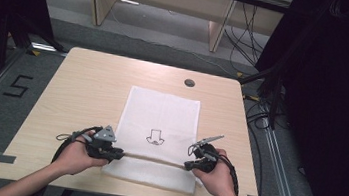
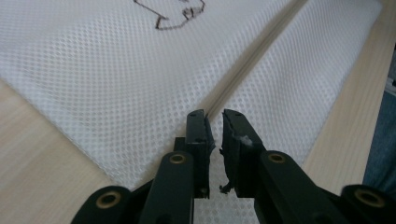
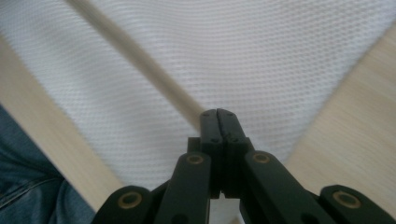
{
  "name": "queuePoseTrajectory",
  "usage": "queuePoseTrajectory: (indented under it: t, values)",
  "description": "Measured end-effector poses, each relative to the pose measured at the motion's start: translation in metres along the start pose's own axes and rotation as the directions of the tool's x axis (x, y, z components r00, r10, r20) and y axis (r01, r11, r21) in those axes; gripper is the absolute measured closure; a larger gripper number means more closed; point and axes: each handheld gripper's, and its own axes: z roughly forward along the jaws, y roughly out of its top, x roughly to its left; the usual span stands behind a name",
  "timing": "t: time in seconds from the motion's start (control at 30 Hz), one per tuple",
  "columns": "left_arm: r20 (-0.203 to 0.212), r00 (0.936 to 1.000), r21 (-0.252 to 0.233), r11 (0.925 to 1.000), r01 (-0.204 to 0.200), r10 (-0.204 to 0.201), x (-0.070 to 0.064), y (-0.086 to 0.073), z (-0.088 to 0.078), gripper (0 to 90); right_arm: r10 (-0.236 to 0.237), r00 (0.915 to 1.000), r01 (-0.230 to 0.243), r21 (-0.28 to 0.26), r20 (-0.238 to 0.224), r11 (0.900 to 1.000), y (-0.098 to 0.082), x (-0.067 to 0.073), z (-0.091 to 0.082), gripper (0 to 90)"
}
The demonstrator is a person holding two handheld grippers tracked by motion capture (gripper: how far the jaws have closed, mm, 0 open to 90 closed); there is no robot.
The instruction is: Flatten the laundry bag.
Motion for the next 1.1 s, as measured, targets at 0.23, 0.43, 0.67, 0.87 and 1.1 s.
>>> queuePoseTrajectory:
  t: [0.23,0.43,0.67,0.87,1.1]
  values:
    - [0.018,0.9983,0.118,0.9914,-0.057,0.055,0.008,-0.007,0.005,80.4,0.039,0.9984,-0.040,0.016,0.041,0.999,0.006,-0.015,0.012,90.0]
    - [0.021,0.9981,0.144,0.9878,-0.061,0.058,0.006,-0.009,0.009,80.8,0.040,0.9970,-0.044,0.047,0.066,0.998,0.008,-0.019,0.025,90.0]
    - [0.033,0.9994,0.132,0.9913,0.003,-0.007,0.000,-0.013,0.007,82.8,0.010,0.9981,-0.015,0.068,0.061,0.998,0.010,-0.016,0.033,90.0]
    - [0.050,0.9987,0.162,0.9865,-0.023,0.015,0.000,-0.017,0.001,82.7,-0.003,0.9989,0.000,0.052,0.047,0.999,0.008,-0.011,0.035,89.2]
    - [0.050,0.9980,0.091,0.9953,0.034,-0.038,0.000,-0.012,-0.006,76.8,0.026,0.9994,-0.026,-0.002,0.025,1.000,0.003,-0.008,0.028,82.6]
